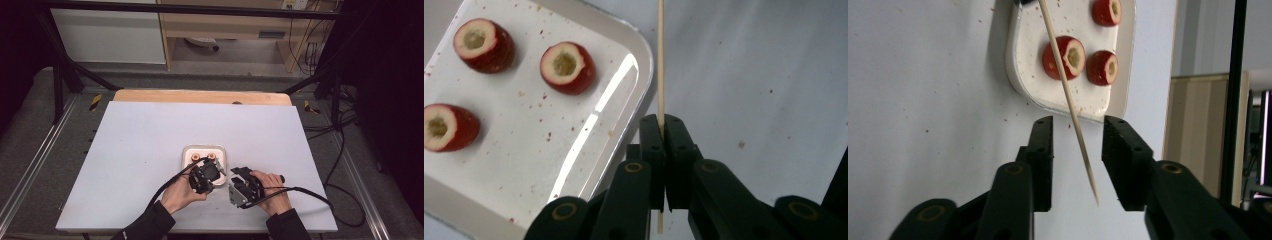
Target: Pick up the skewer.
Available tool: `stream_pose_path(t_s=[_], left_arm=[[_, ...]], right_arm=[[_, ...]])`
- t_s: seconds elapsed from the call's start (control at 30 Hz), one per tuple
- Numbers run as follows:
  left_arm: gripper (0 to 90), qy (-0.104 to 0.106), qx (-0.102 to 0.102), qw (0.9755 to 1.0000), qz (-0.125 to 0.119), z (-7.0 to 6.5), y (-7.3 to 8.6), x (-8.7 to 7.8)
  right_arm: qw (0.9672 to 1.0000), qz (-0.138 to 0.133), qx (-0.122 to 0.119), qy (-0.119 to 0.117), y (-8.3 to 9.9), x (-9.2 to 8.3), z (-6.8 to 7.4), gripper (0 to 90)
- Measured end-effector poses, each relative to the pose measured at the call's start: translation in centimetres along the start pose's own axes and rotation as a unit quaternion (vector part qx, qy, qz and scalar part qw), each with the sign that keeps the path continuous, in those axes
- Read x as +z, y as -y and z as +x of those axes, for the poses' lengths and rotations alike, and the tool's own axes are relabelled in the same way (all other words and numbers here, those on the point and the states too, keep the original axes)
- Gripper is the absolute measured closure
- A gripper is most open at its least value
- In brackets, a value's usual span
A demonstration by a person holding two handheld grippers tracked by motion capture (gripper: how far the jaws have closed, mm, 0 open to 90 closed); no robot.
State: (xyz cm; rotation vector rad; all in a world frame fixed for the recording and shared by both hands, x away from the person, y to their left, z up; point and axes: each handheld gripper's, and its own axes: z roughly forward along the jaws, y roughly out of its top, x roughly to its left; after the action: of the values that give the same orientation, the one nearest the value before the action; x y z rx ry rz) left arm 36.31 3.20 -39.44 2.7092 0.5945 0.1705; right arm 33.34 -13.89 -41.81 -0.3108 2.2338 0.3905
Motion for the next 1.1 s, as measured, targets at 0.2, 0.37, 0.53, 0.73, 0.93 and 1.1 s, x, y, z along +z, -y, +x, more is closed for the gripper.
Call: stream_pose_path(t_s=[0.2,0.37,0.53,0.73,0.93,1.1], left_arm=[[88.4,-0.009,-0.003,0.9999,-0.012,0.5,1.6,-0.7],[88.4,-0.020,-0.009,0.9996,-0.019,0.9,3.0,-1.6],[88.4,-0.027,-0.023,0.9986,-0.039,1.2,4.5,-2.2],[88.4,-0.034,-0.039,0.9963,-0.068,1.3,6.2,-2.6],[88.4,-0.042,-0.063,0.9918,-0.103,1.4,8.1,-2.7],[88.3,-0.040,-0.081,0.9873,-0.131,1.5,9.6,-2.8]], right_arm=[[0.9967,0.006,0.081,-0.005,1.0,-0.4,-0.4,47.8],[0.9901,0.003,0.139,-0.016,1.7,-0.6,-0.6,42.9],[0.9752,-0.003,0.219,-0.033,2.9,-0.7,-0.8,39.1],[0.9518,-0.019,0.303,-0.045,4.2,-0.8,-0.7,34.3],[0.9175,-0.024,0.392,-0.065,5.0,-0.7,-0.6,27.5],[0.8881,-0.020,0.450,-0.090,5.5,-0.4,-0.6,22.3]])
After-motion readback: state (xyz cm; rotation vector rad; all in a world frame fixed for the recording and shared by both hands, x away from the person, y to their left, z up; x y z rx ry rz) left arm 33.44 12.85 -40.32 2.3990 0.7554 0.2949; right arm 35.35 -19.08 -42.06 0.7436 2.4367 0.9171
